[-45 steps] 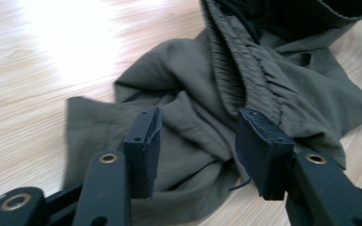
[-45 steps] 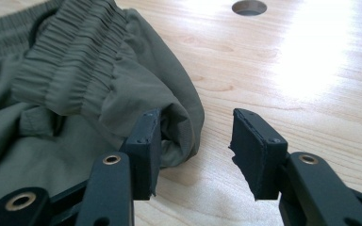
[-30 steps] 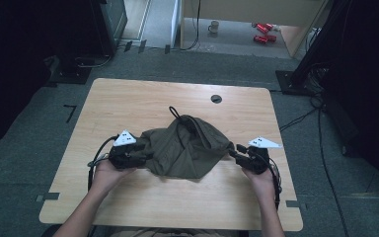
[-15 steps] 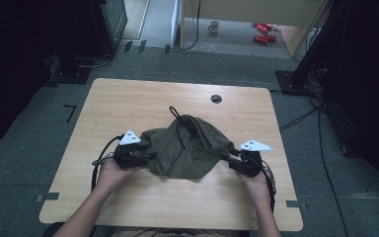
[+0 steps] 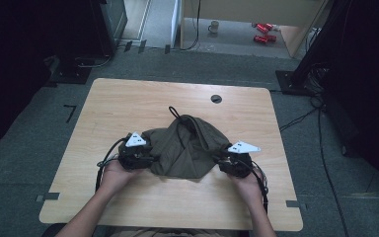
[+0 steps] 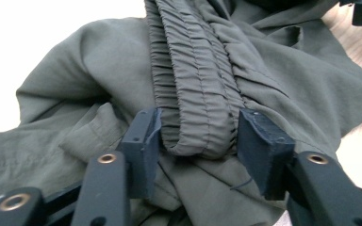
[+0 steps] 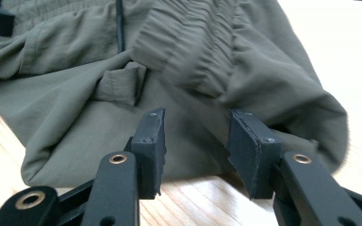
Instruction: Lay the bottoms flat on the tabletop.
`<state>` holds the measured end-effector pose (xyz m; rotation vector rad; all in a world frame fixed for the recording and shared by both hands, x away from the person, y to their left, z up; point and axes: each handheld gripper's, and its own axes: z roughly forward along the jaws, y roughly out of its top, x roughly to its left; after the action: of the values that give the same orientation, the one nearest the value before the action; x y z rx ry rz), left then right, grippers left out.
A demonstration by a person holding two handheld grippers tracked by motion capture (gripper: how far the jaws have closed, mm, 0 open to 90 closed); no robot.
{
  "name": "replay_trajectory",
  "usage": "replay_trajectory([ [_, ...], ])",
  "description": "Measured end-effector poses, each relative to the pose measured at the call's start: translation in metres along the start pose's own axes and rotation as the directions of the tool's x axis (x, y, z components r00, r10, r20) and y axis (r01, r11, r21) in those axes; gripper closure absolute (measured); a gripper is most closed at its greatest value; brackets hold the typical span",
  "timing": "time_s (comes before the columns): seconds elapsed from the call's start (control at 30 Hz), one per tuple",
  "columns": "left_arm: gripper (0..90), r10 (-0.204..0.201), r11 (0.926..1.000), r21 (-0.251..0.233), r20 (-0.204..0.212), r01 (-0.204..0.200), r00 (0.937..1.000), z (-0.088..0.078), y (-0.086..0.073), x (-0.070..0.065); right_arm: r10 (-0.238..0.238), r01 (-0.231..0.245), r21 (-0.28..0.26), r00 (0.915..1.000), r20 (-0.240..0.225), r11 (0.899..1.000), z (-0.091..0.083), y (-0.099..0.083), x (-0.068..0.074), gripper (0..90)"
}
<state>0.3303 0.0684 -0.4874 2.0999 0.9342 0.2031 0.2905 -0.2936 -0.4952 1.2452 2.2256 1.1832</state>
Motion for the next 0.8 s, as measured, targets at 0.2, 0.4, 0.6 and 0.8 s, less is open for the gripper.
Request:
replay_trajectory([
  [0.2, 81.0, -0.005, 0.9990, -0.045, 0.015, 0.006, 0.9999, -0.009, 0.005, 0.000, -0.022, 0.022, -0.002, 0.9997, -0.008, 1.000, 0.004, 0.002, 0.006, 56.6],
  [0.4, 86.3, 0.008, 0.9989, -0.047, 0.030, -0.006, 0.9995, -0.012, 0.007, -0.001, -0.028, 0.028, -0.016, 0.9993, -0.025, 0.999, 0.003, 0.003, 0.012, 56.6],
  [0.6, 88.5, 0.023, 0.9986, -0.049, 0.038, -0.021, 0.9990, -0.019, 0.015, -0.004, -0.062, 0.061, -0.019, 0.9969, -0.048, 0.998, 0.005, 0.003, 0.025, 56.2],
  [0.8, 89.5, 0.063, 0.9978, -0.023, 0.034, -0.062, 0.9975, -0.024, 0.028, -0.007, -0.072, 0.072, -0.002, 0.9953, -0.064, 0.997, 0.014, 0.002, 0.032, 56.1],
])
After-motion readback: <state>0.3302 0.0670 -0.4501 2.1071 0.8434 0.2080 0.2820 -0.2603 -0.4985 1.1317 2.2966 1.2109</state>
